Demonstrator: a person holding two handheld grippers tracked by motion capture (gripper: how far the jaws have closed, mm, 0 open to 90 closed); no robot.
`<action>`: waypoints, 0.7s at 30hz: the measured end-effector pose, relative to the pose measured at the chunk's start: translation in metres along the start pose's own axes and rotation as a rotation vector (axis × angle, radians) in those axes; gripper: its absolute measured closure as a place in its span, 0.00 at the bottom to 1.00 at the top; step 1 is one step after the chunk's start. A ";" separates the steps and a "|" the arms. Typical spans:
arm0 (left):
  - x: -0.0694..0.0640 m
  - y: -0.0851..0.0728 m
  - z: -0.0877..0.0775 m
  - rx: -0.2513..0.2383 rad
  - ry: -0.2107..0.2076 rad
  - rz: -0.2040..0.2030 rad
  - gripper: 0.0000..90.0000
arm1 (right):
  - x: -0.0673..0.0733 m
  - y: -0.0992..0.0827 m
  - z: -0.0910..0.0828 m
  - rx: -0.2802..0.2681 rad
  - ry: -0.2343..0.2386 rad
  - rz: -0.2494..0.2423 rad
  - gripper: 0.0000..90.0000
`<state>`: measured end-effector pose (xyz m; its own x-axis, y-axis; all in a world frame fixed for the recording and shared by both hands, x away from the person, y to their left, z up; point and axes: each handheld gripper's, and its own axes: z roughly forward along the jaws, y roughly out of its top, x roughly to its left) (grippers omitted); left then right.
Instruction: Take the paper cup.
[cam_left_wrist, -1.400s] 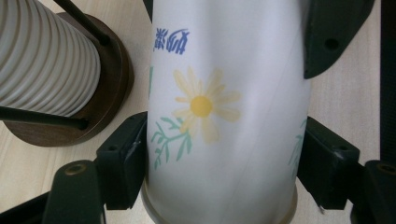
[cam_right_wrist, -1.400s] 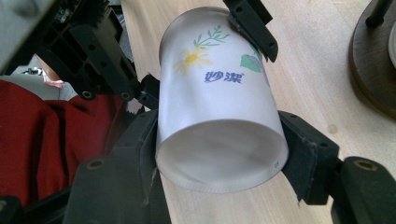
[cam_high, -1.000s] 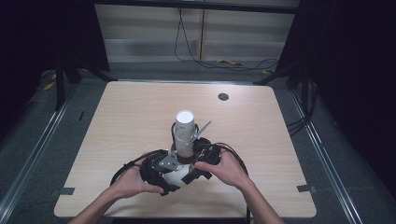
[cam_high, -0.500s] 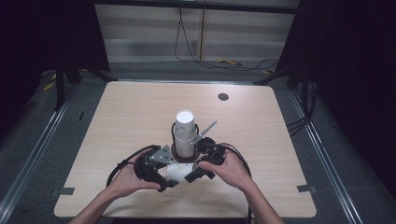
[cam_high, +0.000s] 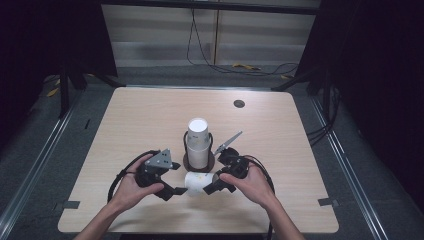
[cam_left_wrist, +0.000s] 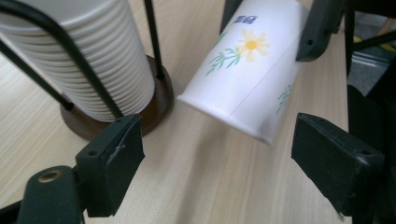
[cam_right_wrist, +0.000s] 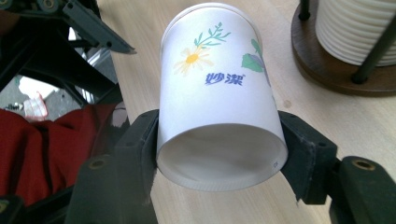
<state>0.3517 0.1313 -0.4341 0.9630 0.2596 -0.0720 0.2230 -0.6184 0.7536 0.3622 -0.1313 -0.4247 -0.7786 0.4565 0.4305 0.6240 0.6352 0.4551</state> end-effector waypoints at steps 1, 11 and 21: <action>0.001 -0.001 0.000 -0.010 0.007 -0.006 0.19 | 0.000 -0.001 -0.001 -0.006 0.000 0.013 0.40; 0.002 -0.006 -0.004 -0.067 0.046 -0.038 0.20 | -0.002 -0.010 -0.006 -0.072 -0.016 0.021 0.40; 0.008 -0.013 -0.008 -0.112 0.040 -0.071 0.20 | -0.001 -0.016 -0.011 -0.170 -0.039 -0.014 0.40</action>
<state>0.3551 0.1472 -0.4396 0.9380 0.3307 -0.1035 0.2702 -0.5109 0.8161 0.3533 -0.1486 -0.4238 -0.7873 0.4744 0.3937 0.6125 0.5286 0.5878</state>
